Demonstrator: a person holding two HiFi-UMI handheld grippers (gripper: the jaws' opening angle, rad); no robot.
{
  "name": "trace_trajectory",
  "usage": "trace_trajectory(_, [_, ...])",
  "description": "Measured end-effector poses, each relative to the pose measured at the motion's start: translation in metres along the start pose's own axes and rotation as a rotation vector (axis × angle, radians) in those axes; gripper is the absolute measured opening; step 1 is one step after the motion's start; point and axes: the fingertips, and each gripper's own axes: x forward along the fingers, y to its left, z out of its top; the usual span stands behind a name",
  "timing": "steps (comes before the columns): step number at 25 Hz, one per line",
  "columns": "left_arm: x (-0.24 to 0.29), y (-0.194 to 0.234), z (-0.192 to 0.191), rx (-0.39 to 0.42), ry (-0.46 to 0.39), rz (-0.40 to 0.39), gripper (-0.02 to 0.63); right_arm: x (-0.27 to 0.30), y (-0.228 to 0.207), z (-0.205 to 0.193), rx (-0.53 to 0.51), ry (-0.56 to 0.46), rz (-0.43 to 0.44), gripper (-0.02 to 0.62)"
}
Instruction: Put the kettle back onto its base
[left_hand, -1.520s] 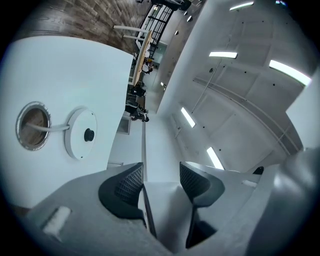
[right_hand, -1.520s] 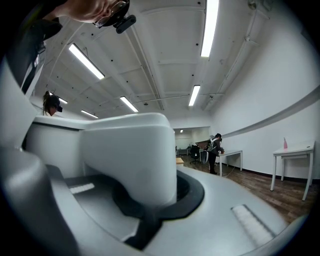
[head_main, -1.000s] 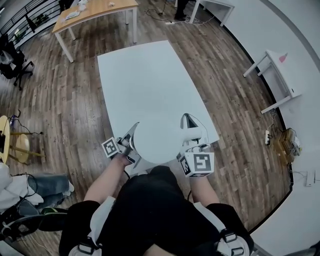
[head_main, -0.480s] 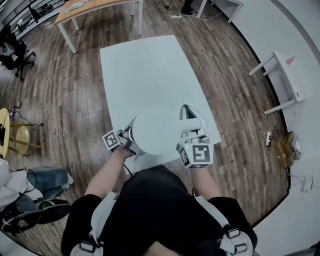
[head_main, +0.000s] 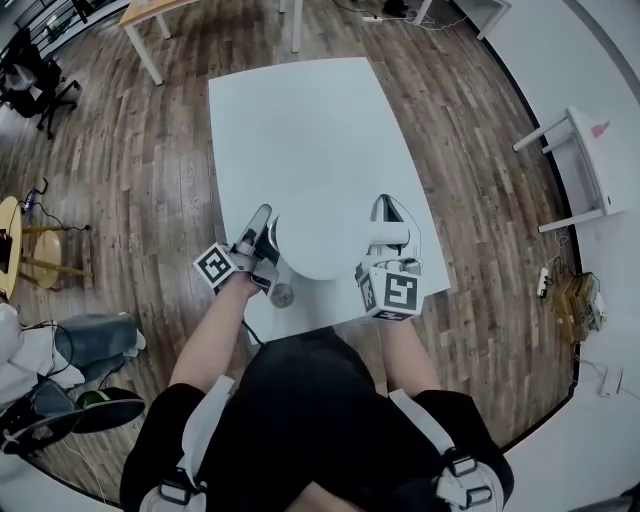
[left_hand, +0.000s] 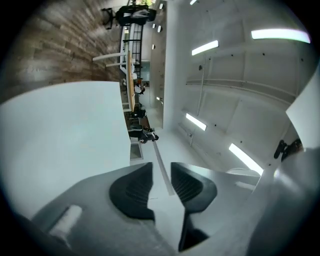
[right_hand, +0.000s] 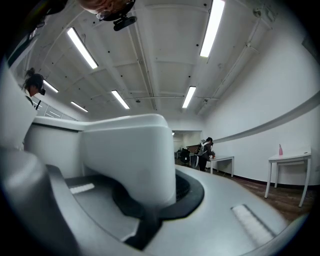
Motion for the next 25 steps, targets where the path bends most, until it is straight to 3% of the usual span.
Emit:
trace_trajectory(2, [-0.004,-0.005,0.003,0.054,-0.004,0.015,0.001,0.006,-0.003,-0.01,0.018,0.016,-0.008,0.006])
trace_trajectory(3, [-0.005,-0.007,0.002,0.067,-0.004,0.019,-0.006,0.008,-0.005,-0.016,0.038,0.026,-0.013,0.006])
trace_trajectory(9, [0.001,-0.016,-0.003,0.082,0.005,0.001,-0.006,0.015,-0.008,-0.04,0.091,0.062,-0.035,0.006])
trace_trajectory(16, [0.008,-0.015,-0.029,0.217,0.126,0.072,-0.006,0.01,-0.011,-0.055,0.055,0.072,-0.039,0.006])
trace_trajectory(21, [0.012,-0.016,-0.042,0.404,0.226,0.124,-0.006,0.004,-0.015,-0.066,0.057,0.075,-0.049,0.006])
trace_trajectory(25, [0.013,-0.009,-0.041,0.413,0.235,0.121,-0.008,0.004,-0.016,-0.075,0.067,0.083,-0.055,0.006])
